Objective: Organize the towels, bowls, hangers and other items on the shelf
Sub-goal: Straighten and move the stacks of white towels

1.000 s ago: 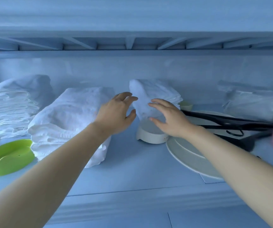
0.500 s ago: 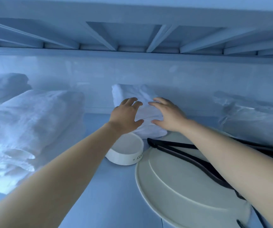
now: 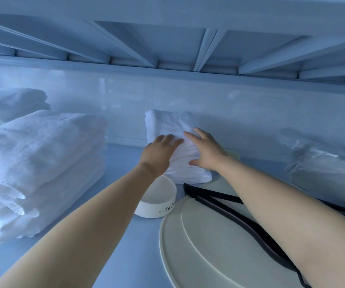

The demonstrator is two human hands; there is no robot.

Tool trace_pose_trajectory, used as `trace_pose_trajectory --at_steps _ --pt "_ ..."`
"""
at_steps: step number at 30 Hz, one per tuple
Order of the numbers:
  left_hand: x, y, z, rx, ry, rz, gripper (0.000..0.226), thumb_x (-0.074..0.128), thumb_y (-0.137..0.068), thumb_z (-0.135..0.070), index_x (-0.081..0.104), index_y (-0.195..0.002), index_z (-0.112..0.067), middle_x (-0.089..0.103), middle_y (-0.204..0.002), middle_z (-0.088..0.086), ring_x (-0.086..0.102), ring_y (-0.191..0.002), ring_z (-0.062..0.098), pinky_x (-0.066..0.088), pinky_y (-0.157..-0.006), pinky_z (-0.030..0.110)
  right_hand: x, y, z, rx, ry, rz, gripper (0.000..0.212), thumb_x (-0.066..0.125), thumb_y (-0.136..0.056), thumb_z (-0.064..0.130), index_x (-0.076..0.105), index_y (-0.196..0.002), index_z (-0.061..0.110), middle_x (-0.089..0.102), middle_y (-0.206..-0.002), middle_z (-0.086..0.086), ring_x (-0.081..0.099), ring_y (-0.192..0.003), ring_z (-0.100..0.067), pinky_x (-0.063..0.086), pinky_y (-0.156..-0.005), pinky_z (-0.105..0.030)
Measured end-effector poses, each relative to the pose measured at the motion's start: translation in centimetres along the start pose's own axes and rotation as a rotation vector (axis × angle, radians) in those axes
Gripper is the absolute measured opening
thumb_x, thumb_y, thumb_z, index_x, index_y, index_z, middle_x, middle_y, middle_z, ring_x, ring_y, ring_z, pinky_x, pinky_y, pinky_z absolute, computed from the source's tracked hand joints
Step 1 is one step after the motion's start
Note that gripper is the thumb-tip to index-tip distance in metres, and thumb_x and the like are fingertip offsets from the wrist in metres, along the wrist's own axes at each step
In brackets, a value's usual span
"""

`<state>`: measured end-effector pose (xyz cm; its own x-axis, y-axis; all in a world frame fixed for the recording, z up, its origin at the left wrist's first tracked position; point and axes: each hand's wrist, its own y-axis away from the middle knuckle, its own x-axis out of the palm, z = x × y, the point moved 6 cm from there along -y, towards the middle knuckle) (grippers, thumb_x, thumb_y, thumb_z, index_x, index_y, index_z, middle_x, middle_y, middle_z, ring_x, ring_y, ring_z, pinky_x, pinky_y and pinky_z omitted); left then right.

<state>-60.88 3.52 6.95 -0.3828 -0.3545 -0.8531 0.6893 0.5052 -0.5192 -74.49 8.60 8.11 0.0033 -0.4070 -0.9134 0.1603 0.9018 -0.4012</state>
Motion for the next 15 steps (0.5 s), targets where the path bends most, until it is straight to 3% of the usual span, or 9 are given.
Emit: trace_pose_trajectory --at_steps 3,6,12,15 --pt "0.3 -0.1 0.1 -0.008 0.034 0.003 0.075 0.057 -0.084 -0.003 0.024 -0.144 -0.032 0.024 -0.150 -0.004 0.022 -0.138 0.017 0.042 -0.090 0.030 0.7 0.0 0.0 0.018 -0.002 0.001 0.096 0.077 -0.072 0.033 0.016 -0.146 0.038 0.007 -0.156 0.001 0.031 -0.130 -0.031 0.036 -0.105 -0.037" --pt "0.3 -0.3 0.2 0.004 0.053 -0.004 0.074 0.055 -0.083 0.002 0.028 -0.143 -0.030 0.026 -0.149 -0.003 0.022 -0.138 0.017 0.040 -0.093 0.030 0.9 0.2 -0.1 0.024 0.008 -0.007 0.098 0.078 -0.071 0.032 0.014 -0.146 0.039 0.008 -0.155 0.003 0.034 -0.125 -0.031 0.037 -0.103 -0.037" --pt "0.1 0.0 2.1 0.005 0.075 -0.053 0.071 0.062 -0.076 -0.001 0.037 -0.136 -0.029 0.040 -0.140 -0.007 0.035 -0.128 0.015 0.037 -0.084 0.027 1.4 0.7 1.0 -0.010 0.090 -0.013 0.109 0.077 -0.073 0.033 -0.003 -0.148 0.031 0.009 -0.155 0.004 0.034 -0.123 -0.032 0.041 -0.099 -0.041" --pt "-0.1 0.5 3.8 -0.024 -0.004 -0.096 0.067 0.065 -0.075 -0.004 0.040 -0.132 -0.029 0.043 -0.137 -0.011 0.039 -0.124 0.018 0.040 -0.090 0.032 1.5 0.6 2.2 -0.044 0.074 -0.057 0.102 0.079 -0.071 0.032 0.010 -0.146 0.018 0.017 -0.153 0.001 0.040 -0.118 -0.035 0.043 -0.094 -0.042"
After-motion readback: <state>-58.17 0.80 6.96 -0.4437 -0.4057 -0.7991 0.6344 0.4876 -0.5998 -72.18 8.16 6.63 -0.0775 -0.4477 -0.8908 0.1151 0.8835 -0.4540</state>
